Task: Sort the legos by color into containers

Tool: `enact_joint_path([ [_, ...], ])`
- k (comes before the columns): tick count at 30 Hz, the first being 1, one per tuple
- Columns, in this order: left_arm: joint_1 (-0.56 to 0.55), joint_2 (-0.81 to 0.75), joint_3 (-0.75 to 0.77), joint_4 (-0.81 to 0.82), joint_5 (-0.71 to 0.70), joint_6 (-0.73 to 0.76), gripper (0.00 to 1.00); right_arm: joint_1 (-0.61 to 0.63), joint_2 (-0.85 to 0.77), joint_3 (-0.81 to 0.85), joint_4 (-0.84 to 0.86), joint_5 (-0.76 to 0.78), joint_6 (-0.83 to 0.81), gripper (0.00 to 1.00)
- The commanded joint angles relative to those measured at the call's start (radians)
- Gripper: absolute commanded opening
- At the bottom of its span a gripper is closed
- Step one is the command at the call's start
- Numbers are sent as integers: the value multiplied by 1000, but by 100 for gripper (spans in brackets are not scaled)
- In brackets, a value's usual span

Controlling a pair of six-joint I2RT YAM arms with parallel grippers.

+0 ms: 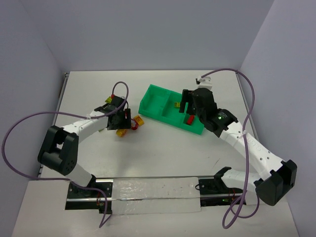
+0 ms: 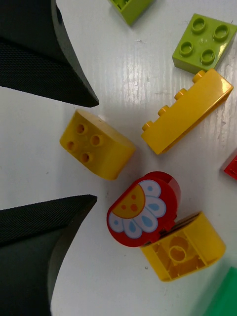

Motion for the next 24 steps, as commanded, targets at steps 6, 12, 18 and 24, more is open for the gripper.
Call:
enact_joint_path([
  [6, -31, -4, 7, 39, -6, -25, 68, -11, -18, -21, -8, 11, -8, 82],
  [12, -53, 30, 15, 24, -31, -35, 59, -11, -17, -14, -3, 5, -9, 83],
  [18, -67, 49, 13, 22, -44, -46, 57, -11, -11, -11, 1, -1, -10, 83],
  [24, -78, 78, 20, 10, -72, -53, 57, -11, -2, -2, 9, -10, -11, 83],
])
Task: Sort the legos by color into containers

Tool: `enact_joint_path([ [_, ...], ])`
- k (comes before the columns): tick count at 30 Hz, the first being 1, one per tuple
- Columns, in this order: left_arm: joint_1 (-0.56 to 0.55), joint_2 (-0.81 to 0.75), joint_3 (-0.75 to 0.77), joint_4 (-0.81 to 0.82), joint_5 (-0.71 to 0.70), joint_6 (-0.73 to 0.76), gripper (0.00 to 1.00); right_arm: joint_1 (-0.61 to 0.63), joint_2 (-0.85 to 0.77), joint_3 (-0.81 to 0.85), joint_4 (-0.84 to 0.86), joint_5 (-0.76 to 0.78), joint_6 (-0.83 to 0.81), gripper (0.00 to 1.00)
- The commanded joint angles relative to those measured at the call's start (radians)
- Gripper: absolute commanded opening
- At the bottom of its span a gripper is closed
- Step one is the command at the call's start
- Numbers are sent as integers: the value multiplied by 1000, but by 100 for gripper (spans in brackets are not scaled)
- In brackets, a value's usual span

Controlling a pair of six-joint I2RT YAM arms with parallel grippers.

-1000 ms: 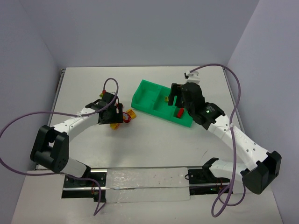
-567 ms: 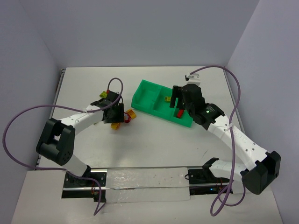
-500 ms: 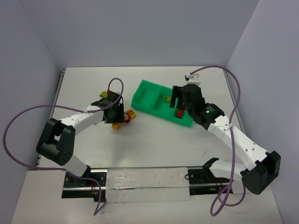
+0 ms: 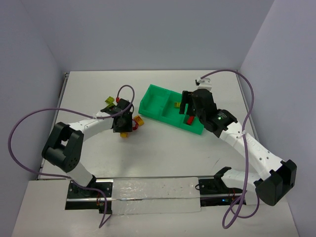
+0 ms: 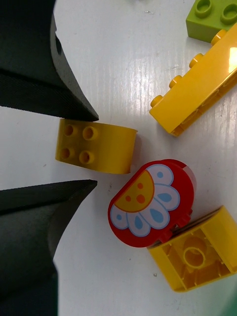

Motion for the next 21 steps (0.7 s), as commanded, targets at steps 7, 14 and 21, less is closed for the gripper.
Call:
enact_joint_path([
  [7, -18, -12, 53, -51, -77, -25, 4, -8, 6, 30, 26, 6, -21, 83],
  [14, -20, -117, 302, -151, 13, 26, 0, -8, -27, 24, 8, 50, -31, 83],
  [21, -43, 143, 707, -184, 88, 40, 0, -11, -115, 1, -55, 73, -13, 83],
])
